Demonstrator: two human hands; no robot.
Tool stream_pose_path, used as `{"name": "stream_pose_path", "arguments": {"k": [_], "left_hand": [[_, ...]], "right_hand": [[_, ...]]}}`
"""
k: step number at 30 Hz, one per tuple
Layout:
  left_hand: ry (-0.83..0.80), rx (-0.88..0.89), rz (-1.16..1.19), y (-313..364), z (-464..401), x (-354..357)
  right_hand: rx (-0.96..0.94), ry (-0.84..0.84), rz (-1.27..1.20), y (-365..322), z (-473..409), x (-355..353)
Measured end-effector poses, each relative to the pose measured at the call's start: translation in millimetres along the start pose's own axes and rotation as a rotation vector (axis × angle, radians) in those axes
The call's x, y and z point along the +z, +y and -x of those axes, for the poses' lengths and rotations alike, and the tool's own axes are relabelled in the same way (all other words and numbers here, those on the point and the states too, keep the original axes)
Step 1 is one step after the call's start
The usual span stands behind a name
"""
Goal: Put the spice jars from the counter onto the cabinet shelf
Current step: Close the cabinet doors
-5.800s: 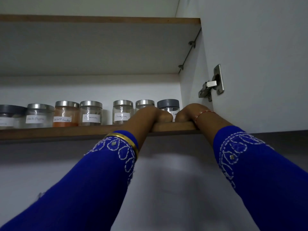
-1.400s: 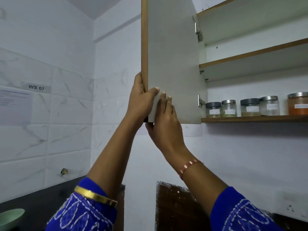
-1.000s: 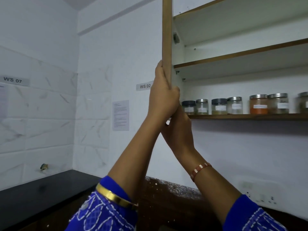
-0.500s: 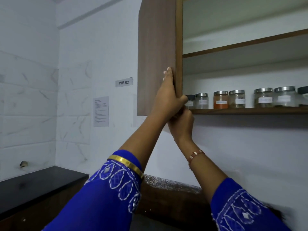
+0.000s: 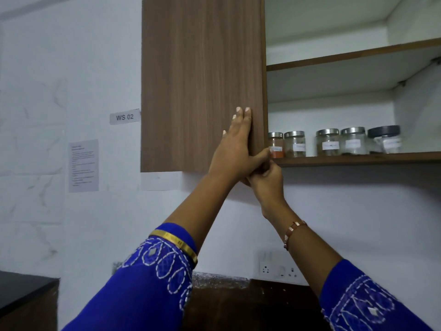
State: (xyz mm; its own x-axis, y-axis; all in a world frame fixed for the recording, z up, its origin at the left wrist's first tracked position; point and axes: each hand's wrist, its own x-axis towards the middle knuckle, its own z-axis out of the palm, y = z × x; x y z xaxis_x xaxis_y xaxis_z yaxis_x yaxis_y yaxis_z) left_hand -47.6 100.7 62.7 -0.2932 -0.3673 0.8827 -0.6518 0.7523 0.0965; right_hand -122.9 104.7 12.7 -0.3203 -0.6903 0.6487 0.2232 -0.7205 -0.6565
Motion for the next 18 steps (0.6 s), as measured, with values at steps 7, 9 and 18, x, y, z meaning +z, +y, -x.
{"name": "stream_pose_path", "arguments": {"k": [7, 9, 18], "left_hand": [[-0.101, 0.152, -0.156, -31.5, -21.9, 30.2], [-0.108, 0.161, -0.153, -35.9, -28.0, 40.6], [-0.134, 0.165, -0.191, -49.5, -51.9, 88.2]], "right_hand": [[-0.429, 0.242, 0.555, 34.4, -29.0, -29.9], [-0.498, 0.280, 0.662, 44.0, -36.7, -35.8], [-0.509, 0.350, 0.933, 65.6, -73.0, -61.4]]}}
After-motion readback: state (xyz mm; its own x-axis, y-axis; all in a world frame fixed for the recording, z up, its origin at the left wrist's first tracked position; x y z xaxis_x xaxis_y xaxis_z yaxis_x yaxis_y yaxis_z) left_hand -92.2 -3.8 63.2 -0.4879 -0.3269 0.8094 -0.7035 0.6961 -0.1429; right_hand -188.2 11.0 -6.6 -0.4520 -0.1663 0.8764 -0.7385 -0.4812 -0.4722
